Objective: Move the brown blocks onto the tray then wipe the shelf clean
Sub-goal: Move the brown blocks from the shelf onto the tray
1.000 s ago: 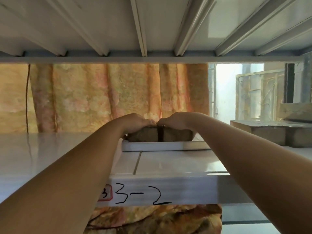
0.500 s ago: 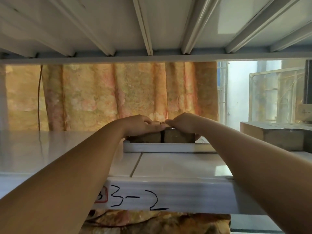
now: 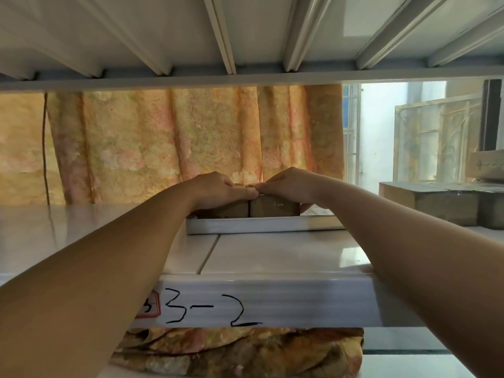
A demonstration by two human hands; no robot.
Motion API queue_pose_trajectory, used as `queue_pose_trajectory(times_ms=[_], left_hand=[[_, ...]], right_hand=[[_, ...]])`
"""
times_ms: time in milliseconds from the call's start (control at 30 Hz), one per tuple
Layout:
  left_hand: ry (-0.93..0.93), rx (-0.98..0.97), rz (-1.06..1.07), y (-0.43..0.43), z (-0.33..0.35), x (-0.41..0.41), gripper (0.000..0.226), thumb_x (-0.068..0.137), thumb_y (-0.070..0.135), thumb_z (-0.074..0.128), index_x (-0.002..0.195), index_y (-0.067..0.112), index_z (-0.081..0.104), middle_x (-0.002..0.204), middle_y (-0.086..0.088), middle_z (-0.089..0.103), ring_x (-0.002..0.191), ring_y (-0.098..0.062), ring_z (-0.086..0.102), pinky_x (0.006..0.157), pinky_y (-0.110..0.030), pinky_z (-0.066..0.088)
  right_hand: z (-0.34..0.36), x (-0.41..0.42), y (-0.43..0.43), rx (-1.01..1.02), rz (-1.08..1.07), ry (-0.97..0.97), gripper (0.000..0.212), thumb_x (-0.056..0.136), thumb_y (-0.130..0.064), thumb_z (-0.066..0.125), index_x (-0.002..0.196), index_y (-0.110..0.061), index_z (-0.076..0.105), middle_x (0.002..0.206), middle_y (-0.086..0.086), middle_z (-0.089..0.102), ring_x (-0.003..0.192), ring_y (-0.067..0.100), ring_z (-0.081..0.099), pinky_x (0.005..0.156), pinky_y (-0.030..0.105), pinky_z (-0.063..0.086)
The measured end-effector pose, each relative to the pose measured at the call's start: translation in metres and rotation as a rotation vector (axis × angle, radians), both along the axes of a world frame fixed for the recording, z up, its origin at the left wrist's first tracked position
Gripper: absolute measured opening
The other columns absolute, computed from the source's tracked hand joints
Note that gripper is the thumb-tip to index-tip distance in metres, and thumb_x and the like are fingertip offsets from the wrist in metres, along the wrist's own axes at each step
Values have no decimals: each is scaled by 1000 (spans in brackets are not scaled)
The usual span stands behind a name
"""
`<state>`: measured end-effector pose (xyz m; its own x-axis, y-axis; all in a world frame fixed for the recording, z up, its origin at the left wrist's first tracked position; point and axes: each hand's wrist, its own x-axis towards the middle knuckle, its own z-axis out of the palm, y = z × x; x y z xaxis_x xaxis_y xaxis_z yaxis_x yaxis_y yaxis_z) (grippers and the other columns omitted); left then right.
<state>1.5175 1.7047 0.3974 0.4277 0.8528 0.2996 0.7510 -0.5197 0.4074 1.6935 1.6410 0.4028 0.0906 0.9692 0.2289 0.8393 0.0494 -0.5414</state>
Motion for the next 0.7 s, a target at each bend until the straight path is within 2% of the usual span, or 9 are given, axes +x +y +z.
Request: queue_pose_trajectory(times_ms=[100,233,300,467,533,600,667,700], left_hand=[[29,8,16,1,-1,1,81,62,81,53,118,23,60,121,2,59,107,-17,54,96,-35,44],[63,23,30,-1,0,3,79,66,79,51,120,23,58,124,1,56,109,-17,52,96,-34,43],[90,29,47,-2,0,3,79,67,80,49,122,24,56,126,0,55,109,-18,51,95,-34,43],[188,116,91,-7,0,4,81,69,83,39,123,25,55,125,0,57,109,-20,51,89,-33,43],[157,178,60,-11,1,4,76,70,82,38,117,27,60,120,3,57,109,-20,52,87,-33,42],[-1,207,-74,-13,3,6,68,72,79,41,109,28,64,121,4,56,108,-17,51,85,-32,40],[-124,275,-164,-18,7,10,49,82,63,49,104,23,65,120,4,54,105,-12,49,82,-29,37],[-122,370,-151,-20,9,12,38,86,53,52,102,21,66,119,3,56,102,-12,51,80,-30,38]], right_hand=[[-1,-3,-4,-17,13,4,50,87,-59,50,116,-21,67,102,2,68,85,14,64,71,27,55],[-1,-8,-8,-56,-28,-41,53,88,-63,44,122,-26,63,114,3,64,102,21,61,86,38,53],[-1,-10,-11,-60,-46,-66,54,88,-63,42,124,-27,61,118,3,62,106,22,59,88,40,52],[-2,-9,-13,-45,-46,-81,55,90,-61,41,128,-26,59,123,4,61,110,23,58,86,35,50],[-2,-7,-11,56,-54,-111,59,89,-63,42,129,-23,59,132,5,58,118,24,55,95,38,47],[3,-3,-10,305,-149,-81,61,85,-66,45,127,-25,59,137,0,55,126,23,49,97,38,42],[10,1,-10,506,-232,-22,49,85,-61,47,112,-25,67,124,-2,64,117,22,55,84,35,44],[12,2,-10,540,-244,-20,42,86,-53,48,102,-21,70,112,-1,69,109,22,60,77,32,44]])
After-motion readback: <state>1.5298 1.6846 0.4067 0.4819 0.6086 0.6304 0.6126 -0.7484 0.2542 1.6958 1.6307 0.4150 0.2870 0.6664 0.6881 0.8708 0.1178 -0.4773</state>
